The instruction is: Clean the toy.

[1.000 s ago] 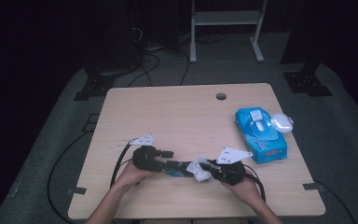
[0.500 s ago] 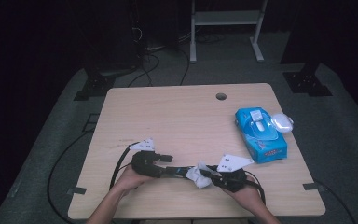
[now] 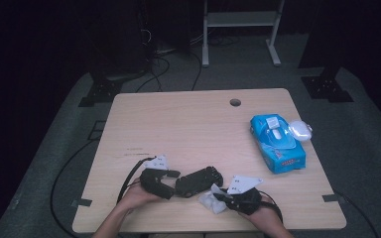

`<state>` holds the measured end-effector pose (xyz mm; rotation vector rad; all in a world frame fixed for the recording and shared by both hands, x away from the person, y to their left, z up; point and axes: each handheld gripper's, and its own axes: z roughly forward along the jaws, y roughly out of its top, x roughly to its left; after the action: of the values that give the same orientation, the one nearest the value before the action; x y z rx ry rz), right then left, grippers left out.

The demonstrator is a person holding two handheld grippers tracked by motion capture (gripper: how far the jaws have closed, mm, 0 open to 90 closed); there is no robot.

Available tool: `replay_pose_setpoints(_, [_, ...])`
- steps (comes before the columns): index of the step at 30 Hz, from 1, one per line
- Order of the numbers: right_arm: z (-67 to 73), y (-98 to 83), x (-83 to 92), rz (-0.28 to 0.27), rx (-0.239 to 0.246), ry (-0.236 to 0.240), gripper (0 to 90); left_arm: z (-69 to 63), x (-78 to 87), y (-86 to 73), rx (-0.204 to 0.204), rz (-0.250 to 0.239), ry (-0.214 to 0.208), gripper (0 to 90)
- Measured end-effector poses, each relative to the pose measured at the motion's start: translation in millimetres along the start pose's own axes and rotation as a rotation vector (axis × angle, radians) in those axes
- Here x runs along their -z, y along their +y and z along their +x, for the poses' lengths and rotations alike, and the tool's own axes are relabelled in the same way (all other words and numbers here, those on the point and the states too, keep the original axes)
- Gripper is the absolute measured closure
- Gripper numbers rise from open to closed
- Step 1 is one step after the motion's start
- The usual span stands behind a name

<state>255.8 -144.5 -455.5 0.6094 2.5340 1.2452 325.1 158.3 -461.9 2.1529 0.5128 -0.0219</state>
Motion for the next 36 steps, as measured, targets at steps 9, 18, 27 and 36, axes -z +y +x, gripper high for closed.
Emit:
replay_pose_setpoints(9, [-28.0,37.0,7.0,-0.122,-0.053,-0.011,80.9,-9.6,-1.6,-2.5,-0.024,-0.019,0.016,17.6])
replay_pose_setpoints(18, [-48.4,26.7,-24.5,0.045,-0.086,-0.002,81.0,-13.5,-5.3,-4.8,-0.041,-0.013,-0.003,14.5])
replay_pose_setpoints(27, [-35.8,22.2,-17.8,0.057,-0.100,0.026,81.0,-19.3,-9.1,-3.5,-0.066,-0.017,0.017,9.8])
replay_pose_setpoints(36, [-26.7,19.8,-14.1,0.062,-0.137,0.042,81.0,-24.8,-18.5,-4.0,-0.131,0.051,0.080,8.1])
